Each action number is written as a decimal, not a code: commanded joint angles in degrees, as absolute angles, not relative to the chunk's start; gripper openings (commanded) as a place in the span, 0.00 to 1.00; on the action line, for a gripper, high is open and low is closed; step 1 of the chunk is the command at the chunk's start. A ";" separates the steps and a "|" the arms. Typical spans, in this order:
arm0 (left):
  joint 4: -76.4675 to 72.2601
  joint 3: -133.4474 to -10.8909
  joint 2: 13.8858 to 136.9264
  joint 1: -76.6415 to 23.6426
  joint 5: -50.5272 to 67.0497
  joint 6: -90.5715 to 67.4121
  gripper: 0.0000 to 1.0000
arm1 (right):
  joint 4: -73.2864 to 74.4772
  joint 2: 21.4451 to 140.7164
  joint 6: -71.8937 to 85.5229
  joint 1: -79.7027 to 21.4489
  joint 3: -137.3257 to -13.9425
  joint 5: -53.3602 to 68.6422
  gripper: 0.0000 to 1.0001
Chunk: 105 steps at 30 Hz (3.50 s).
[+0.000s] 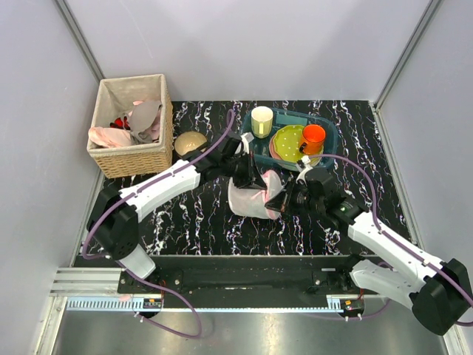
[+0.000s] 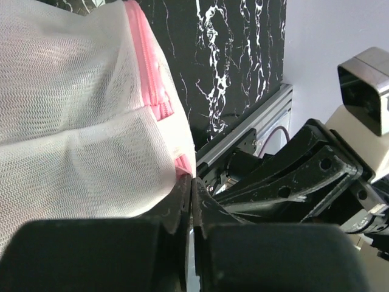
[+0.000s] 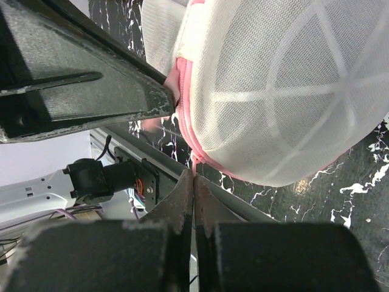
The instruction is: Unzip the laundry bag and remove the bra
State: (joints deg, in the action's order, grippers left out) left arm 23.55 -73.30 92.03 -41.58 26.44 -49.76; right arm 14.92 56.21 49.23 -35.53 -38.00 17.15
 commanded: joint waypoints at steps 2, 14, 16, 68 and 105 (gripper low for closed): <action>22.15 -74.88 92.20 -41.84 27.60 -50.10 0.00 | 15.81 53.97 46.76 -36.04 -37.97 15.38 0.00; 29.18 -82.44 84.47 -38.94 21.62 -47.03 0.00 | 12.39 51.68 48.51 -36.04 -26.19 14.06 0.00; 30.23 -82.62 84.03 -38.50 20.05 -46.67 0.00 | 12.83 50.89 48.08 -36.04 -26.28 14.24 0.00; 17.81 -50.20 66.99 -53.79 -1.13 -79.35 0.99 | 19.34 50.19 42.54 -35.95 -34.19 17.40 0.00; 23.03 -74.88 95.01 -44.38 10.80 -56.52 0.00 | 35.69 33.39 45.62 -36.12 -33.22 10.90 0.00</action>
State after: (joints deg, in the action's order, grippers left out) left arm 22.74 -69.87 91.92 -43.90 4.91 -62.33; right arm 35.92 31.31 45.12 -35.70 -28.69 11.55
